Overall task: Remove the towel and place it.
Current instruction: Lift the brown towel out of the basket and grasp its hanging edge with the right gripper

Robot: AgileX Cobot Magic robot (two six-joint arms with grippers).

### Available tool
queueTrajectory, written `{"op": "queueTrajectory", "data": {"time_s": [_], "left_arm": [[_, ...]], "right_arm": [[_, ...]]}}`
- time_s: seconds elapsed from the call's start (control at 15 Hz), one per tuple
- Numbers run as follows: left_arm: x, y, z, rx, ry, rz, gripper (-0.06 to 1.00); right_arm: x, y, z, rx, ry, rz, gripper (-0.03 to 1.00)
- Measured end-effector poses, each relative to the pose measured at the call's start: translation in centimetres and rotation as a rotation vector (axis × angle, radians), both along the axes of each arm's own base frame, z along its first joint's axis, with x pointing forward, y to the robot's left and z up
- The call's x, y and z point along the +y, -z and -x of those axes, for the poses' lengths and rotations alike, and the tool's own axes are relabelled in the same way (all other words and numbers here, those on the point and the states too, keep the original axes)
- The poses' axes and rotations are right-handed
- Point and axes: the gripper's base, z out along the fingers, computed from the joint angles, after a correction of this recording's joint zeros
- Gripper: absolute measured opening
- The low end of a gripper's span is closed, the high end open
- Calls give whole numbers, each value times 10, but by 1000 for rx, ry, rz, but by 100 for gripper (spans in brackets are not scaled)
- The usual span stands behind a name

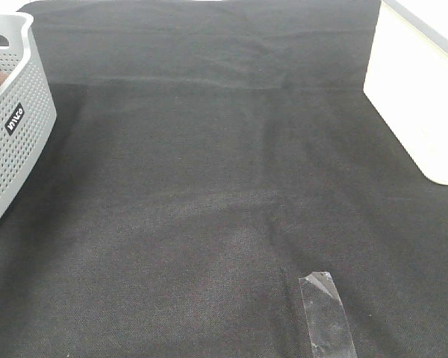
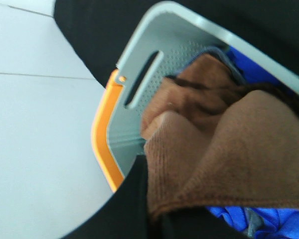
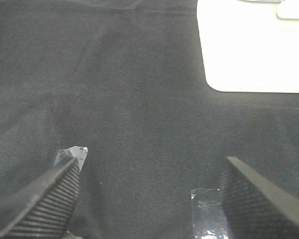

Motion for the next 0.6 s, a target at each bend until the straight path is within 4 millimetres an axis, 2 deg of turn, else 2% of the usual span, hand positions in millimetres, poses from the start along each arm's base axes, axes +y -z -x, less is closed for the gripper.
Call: {"op": "queueTrajectory", "data": {"time_s": [0.27,0.4,0.6], "left_arm": [[-38,-54,29,-140,71,44,0],[-59,-81,40,-198,110,72,0],[-92,-108,58,-271,193,89,0]], "right_arm": [[9,-8,-7,-10,-82,-55,71],[18,-19,-25,-59,-180,-66,71],[34,-33,-63,-104,-383,-78,71]]}}
